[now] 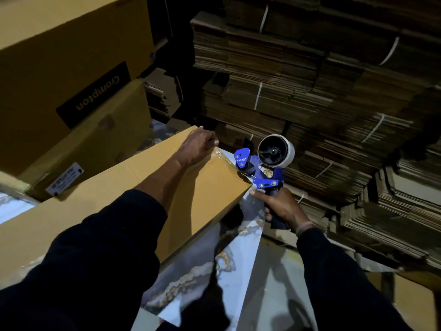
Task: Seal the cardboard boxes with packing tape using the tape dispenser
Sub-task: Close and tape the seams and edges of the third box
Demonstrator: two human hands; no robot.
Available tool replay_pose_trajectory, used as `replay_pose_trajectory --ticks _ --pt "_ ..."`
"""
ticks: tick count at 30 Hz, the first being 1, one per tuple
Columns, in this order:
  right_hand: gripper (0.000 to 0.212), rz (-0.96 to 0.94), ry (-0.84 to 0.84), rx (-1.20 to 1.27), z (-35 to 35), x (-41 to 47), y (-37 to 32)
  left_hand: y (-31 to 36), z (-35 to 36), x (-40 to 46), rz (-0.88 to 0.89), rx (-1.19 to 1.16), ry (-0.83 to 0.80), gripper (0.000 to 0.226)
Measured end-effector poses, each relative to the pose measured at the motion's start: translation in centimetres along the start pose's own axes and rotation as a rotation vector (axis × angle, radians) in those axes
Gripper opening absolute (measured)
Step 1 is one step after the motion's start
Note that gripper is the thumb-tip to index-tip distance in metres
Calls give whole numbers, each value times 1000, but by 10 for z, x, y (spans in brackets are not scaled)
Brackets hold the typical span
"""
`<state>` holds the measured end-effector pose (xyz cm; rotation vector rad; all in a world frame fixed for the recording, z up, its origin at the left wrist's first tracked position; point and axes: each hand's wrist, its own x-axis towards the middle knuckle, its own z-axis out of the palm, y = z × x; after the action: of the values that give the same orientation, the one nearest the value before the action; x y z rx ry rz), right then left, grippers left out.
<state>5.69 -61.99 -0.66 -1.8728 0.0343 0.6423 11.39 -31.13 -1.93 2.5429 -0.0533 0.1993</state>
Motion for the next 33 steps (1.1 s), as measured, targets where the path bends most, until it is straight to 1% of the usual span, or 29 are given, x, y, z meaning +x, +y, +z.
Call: replay_pose_trajectory --ticks 4,7,10,14,19,21,24,28,30,33 --pt "39 18 48 26 -4 -12 16 -4 2 1 1 -23 -7 21" --pt "38 25 82 54 -4 -17 23 -3 2 0 3 -64 -9 21" --pt "36 33 108 61 -3 -20 29 -3 4 1 16 -56 0 19" --pt "24 42 132 54 -3 -21 33 -6 5 2 23 -61 8 20" --pt "26 45 153 62 -3 -19 40 -8 7 3 21 -64 16 23" --pt "23 48 157 70 -3 -19 41 -8 8 3 20 -66 13 21" --pt "26 15 157 62 -4 -22 46 -9 8 4 12 -60 9 18" --pt "23 6 176 79 -3 -27 57 -10 7 2 18 -67 11 19" --pt "26 4 177 81 -3 -28 62 -9 7 2 7 -72 6 20" --pt "25 29 193 71 -7 -34 81 -9 7 3 -7 -72 1 21"
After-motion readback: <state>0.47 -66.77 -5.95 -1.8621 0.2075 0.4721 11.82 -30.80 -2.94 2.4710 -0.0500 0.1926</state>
